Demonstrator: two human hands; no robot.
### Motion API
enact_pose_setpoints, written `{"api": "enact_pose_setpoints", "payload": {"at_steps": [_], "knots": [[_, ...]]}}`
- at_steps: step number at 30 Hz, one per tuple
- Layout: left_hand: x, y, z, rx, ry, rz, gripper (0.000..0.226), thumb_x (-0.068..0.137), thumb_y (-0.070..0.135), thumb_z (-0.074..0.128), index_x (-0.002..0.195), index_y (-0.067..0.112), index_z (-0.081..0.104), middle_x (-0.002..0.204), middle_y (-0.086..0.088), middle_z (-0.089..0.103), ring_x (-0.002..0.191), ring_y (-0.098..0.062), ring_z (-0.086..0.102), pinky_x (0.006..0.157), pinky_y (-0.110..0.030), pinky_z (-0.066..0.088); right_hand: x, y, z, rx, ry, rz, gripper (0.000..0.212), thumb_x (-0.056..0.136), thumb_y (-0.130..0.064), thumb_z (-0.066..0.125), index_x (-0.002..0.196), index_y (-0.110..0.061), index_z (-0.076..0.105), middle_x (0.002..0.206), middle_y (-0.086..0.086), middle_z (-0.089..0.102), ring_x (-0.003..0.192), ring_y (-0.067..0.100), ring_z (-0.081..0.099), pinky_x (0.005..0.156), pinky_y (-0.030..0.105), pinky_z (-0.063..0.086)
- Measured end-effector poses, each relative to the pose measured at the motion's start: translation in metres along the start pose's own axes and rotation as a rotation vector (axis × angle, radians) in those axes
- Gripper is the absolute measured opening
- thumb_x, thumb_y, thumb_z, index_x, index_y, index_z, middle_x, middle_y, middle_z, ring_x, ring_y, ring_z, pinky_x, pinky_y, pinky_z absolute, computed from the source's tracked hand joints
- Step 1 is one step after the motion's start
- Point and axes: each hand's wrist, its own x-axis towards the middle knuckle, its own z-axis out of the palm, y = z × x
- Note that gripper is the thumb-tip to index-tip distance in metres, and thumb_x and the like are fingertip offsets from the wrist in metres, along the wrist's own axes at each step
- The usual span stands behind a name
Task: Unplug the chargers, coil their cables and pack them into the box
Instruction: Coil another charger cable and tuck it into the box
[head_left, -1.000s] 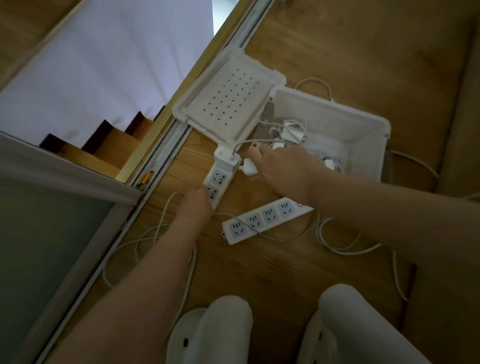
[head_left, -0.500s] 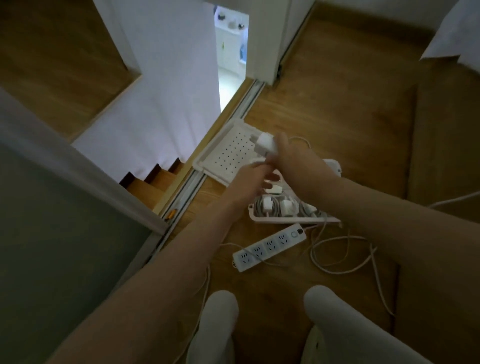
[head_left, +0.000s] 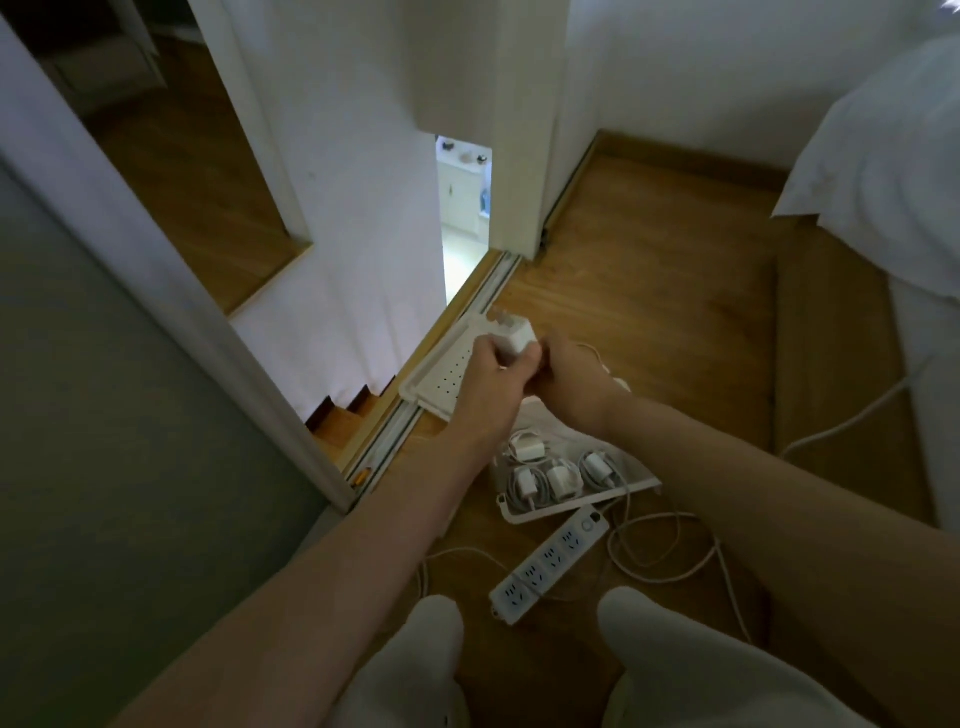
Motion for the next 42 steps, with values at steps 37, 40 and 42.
{"api": "enact_pose_setpoints", "payload": {"at_steps": [37,40,42], "knots": [[-0.085,0.038,-0.032,-0.237,-0.408,-0.347,0.054,0.092,0.052,0.04,0.116,0.005,0.051,0.064,-0.005,0.056,0.032,-0.001,0.028,0.032,-0.013,0.019,-0.117,0.018,-0.048,-0.525,-0.309,-0.26,0.036,0.098,-0.044,0.034,0.072,-0.022,0.048,0.07,-0.008,0.046,0.062,0.006,0.041,0.058,0.019,0.027],[-0.087,0.04,-0.038,-0.194,-0.509,-0.373,0.062,0.078,0.057,0.05,0.112,0.006,0.049,0.066,-0.003,0.053,0.034,-0.001,0.029,0.034,-0.013,0.017,-0.119,0.026,-0.045,-0.555,-0.275,-0.324,0.029,0.1,-0.037,0.031,0.084,-0.022,0.049,0.083,-0.006,0.046,0.079,0.008,0.039,0.072,0.02,0.025],[-0.088,0.042,-0.046,-0.178,-0.563,-0.388,0.056,0.078,0.056,0.051,0.106,0.007,0.05,0.066,-0.003,0.052,0.034,-0.001,0.028,0.035,-0.014,0.015,-0.12,0.032,-0.043,-0.509,-0.292,-0.283,0.026,0.101,-0.031,0.032,0.095,-0.018,0.053,0.091,-0.006,0.045,0.086,0.007,0.037,0.074,0.018,0.025]]}}
